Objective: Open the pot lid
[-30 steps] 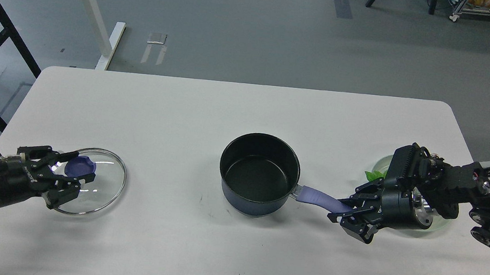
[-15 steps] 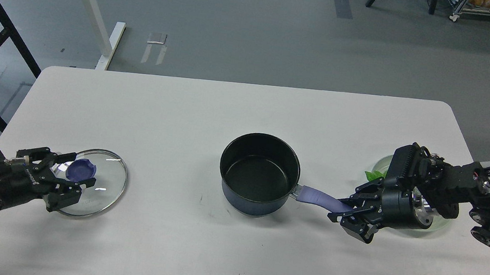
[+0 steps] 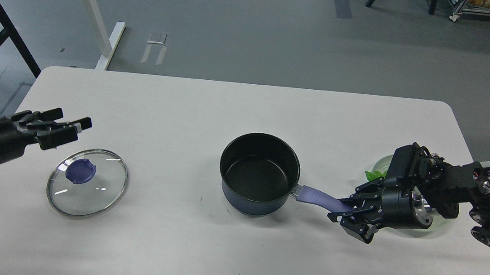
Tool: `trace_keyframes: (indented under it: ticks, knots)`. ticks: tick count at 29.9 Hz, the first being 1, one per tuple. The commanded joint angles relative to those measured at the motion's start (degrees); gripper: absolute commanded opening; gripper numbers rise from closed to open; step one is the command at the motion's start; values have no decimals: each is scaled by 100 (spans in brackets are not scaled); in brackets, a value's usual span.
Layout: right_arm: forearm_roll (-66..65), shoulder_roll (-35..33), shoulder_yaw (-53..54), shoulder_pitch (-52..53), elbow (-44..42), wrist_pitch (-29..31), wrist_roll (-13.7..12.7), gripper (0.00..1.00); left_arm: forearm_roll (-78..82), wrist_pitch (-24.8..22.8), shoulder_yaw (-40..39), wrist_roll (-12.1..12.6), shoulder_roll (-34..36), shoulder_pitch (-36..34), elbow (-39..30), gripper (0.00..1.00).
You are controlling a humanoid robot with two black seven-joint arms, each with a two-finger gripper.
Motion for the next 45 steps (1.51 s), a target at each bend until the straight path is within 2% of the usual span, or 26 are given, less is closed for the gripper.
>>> trace_keyframes:
  ticks: [1,4,7,9,11,14,15,20,25,28,34,39,45]
  knots:
    - [0,-18,0,0,0,0,1,34,-2412,-951,-247,-2,-25,-184,220,99]
    - [0,-27,0,-9,0,0,1,35,-4074,-1067,-283,-2,-244,-184,431,99]
    - [0,-18,0,0,0,0,1,40,-4851,-1111,-301,-2,-543,-131,782,99]
    - [18,-18,9,0,0,0,1,55,-5072,-1172,-301,-2,-710,-122,1098,99]
    - [44,-27,9,0,0,-9,1,75,-5204,-1207,-318,-2,-825,-113,1345,99]
    - [79,-53,26,0,18,-9,1,94,-5476,-1470,-388,-2,-860,-113,1495,99]
    - [88,-53,35,0,26,-9,1,97,-5555,-1628,-389,-2,-886,-113,1547,99]
    - [245,-194,184,44,70,-26,1,98,-5968,-2165,-424,-2,-974,-105,1697,99]
    - [1351,-527,658,157,237,-35,1,98,-6452,-2403,-424,-2,-1018,-61,1715,99]
    - [2500,-712,931,316,255,-44,1,98,-6610,-2526,-432,82,-1036,-52,1741,99]
    - [5883,-730,1468,299,28,-202,1,98,-6628,-2526,-512,12,-1124,-52,1794,99]
    - [8118,-301,1485,97,-535,-798,1,100,-6628,-2429,-880,-2,-1431,184,1838,99]
    - [9447,525,1529,-255,-1291,-1581,1,100,-6602,-2272,-1311,-2,-1844,493,2180,99]
